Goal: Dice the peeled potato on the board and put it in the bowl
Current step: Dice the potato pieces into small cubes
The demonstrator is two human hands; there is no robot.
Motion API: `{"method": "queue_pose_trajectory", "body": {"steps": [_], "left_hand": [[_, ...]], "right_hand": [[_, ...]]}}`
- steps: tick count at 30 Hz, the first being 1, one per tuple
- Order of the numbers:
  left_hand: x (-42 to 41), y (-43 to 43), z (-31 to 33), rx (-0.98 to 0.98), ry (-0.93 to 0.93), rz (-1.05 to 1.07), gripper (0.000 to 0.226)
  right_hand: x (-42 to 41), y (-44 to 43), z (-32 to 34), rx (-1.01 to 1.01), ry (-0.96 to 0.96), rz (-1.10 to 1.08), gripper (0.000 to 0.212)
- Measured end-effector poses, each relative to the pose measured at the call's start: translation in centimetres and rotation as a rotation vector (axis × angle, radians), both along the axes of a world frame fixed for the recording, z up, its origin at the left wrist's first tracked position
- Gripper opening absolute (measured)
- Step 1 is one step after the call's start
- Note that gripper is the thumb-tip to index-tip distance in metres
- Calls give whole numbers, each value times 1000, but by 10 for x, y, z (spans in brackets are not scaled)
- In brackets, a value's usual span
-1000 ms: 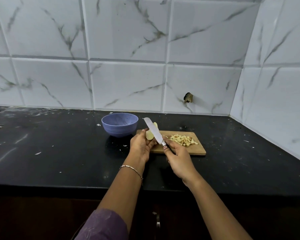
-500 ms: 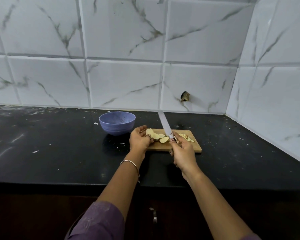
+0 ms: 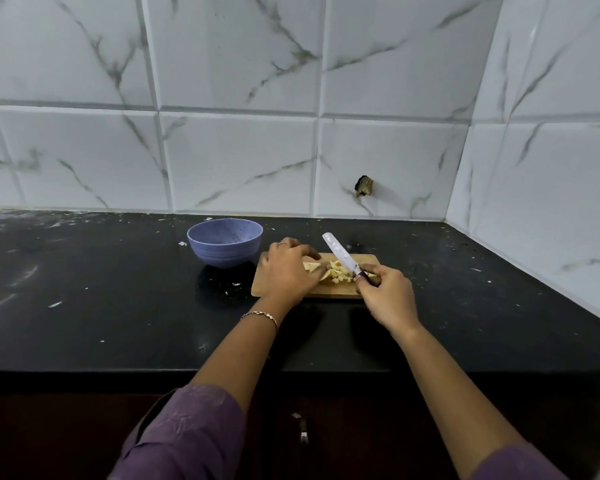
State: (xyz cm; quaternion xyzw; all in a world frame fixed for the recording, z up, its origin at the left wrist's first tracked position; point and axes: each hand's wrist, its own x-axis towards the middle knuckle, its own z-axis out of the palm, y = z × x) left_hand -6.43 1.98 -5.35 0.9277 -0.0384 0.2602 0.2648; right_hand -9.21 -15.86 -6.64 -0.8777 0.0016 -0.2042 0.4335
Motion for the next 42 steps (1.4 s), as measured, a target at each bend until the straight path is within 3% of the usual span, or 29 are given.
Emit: {"method": "queue_pose_trajectory", "body": {"steps": [4, 12, 14, 19, 24, 42], "left_hand": [[1, -5, 0, 273, 56, -21, 30], [7, -5, -9, 320, 24, 124, 30], [8, -6, -10, 265, 3, 159, 30], [10, 4, -15, -176, 41, 216, 26], [10, 8, -13, -394, 76, 239, 27], [0, 6, -9, -409, 89, 247, 28]], "right_hand": [[-3, -4, 0, -17, -3, 3, 32], [-8, -15, -3, 35, -32, 48, 33], [-11, -15, -5, 27, -36, 51, 32], [-21, -15, -6, -53, -59, 68, 31], [-31, -11, -5, -152, -73, 88, 32], [-52, -20, 1, -448, -61, 27, 20]]}}
